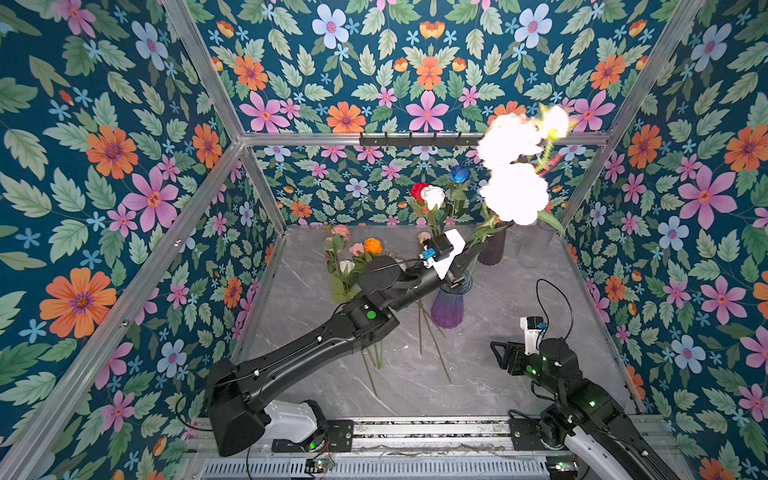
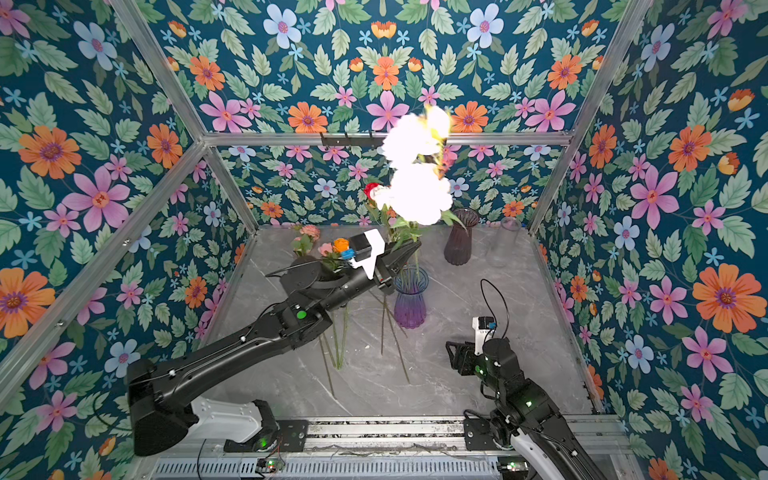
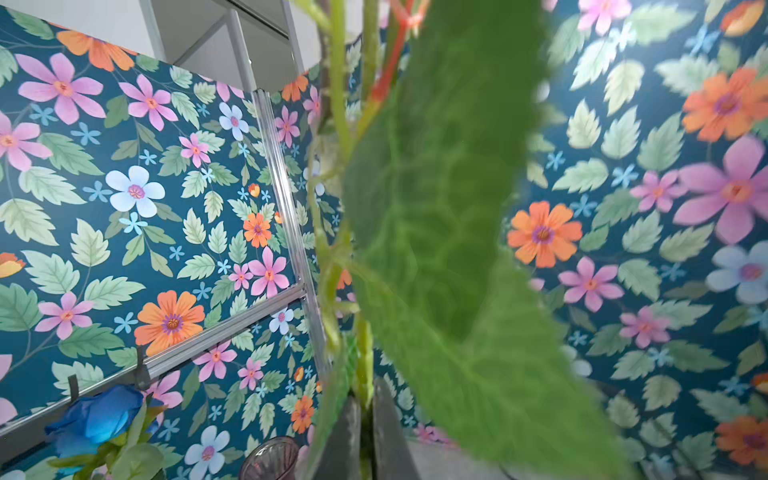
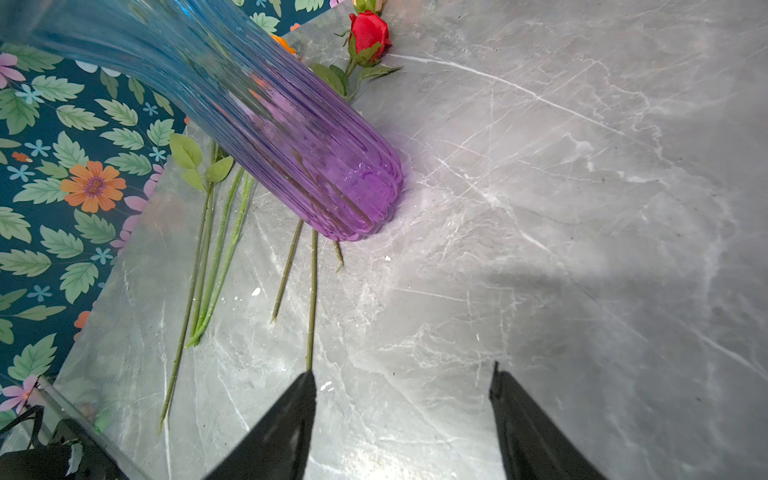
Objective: Arrange the flowers into the vase
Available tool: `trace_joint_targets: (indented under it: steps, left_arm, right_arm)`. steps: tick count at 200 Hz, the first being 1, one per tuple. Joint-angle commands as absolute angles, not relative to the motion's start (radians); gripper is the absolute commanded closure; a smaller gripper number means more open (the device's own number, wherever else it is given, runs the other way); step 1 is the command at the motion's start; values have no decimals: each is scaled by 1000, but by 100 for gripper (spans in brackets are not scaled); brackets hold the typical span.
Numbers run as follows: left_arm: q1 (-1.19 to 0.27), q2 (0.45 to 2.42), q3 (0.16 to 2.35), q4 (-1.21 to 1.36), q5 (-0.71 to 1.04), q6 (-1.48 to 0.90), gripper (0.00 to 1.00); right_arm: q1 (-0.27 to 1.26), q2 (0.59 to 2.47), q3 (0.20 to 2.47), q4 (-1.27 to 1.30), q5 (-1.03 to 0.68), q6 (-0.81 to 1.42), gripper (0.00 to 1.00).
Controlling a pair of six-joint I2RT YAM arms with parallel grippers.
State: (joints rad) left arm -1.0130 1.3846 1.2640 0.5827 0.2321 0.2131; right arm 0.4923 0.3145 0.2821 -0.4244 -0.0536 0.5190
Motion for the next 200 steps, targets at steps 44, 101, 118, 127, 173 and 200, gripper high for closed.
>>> trace_joint_targets:
  steps: [44, 101, 118, 127, 173, 200]
  left_arm:
    - [-1004, 1514, 1277, 639, 42, 345, 100]
    - [-862, 1551, 1174, 605, 18, -74, 100]
    - [-826, 1571, 1165, 570, 108, -166, 92]
    - [-822, 1575, 1180, 519, 126, -194, 43]
    - [-828, 1458, 1206, 207, 214, -206, 13]
    - [-827, 1292, 1101, 114, 197, -207, 13]
  right_arm:
    - [494, 290, 276, -422, -58, 517, 32]
    - [493, 305, 279, -417, -59, 517, 32]
    - [494, 317, 280, -413, -62, 517, 30]
    - [493, 331, 286, -413, -66, 517, 24]
    - [493, 613, 559, -475, -31, 498, 16]
    - [492, 835, 836, -529, -84, 477, 22]
